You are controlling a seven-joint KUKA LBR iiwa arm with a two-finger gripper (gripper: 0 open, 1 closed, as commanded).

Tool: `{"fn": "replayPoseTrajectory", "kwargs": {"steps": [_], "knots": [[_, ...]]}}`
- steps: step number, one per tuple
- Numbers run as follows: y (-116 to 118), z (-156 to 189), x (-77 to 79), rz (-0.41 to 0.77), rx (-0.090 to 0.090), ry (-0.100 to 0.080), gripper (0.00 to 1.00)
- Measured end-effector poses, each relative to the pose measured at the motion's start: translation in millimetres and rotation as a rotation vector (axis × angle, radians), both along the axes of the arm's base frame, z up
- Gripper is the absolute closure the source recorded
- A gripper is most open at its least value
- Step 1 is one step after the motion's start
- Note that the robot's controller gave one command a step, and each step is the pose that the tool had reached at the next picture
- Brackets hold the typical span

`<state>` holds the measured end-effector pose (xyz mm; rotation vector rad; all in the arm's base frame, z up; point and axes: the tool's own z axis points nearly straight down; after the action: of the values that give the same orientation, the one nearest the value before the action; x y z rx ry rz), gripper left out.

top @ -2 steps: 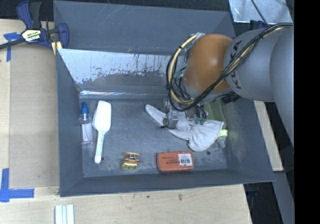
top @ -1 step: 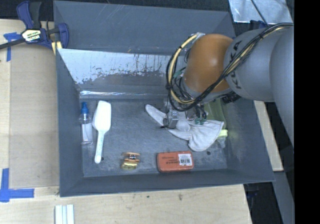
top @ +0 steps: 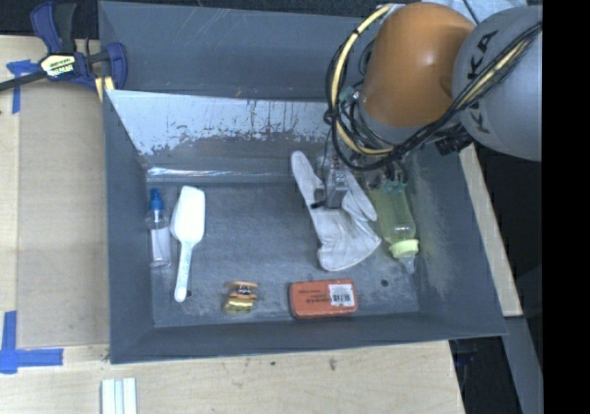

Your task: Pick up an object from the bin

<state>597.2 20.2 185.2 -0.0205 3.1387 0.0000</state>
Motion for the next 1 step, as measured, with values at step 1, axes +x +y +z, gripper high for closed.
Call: {"fn": "replayPoseTrajectory", "kwargs": {"steps": [1], "knots": [[0.0, 0.0, -0.1, 0.0, 0.0, 0.0, 1.0]]}}
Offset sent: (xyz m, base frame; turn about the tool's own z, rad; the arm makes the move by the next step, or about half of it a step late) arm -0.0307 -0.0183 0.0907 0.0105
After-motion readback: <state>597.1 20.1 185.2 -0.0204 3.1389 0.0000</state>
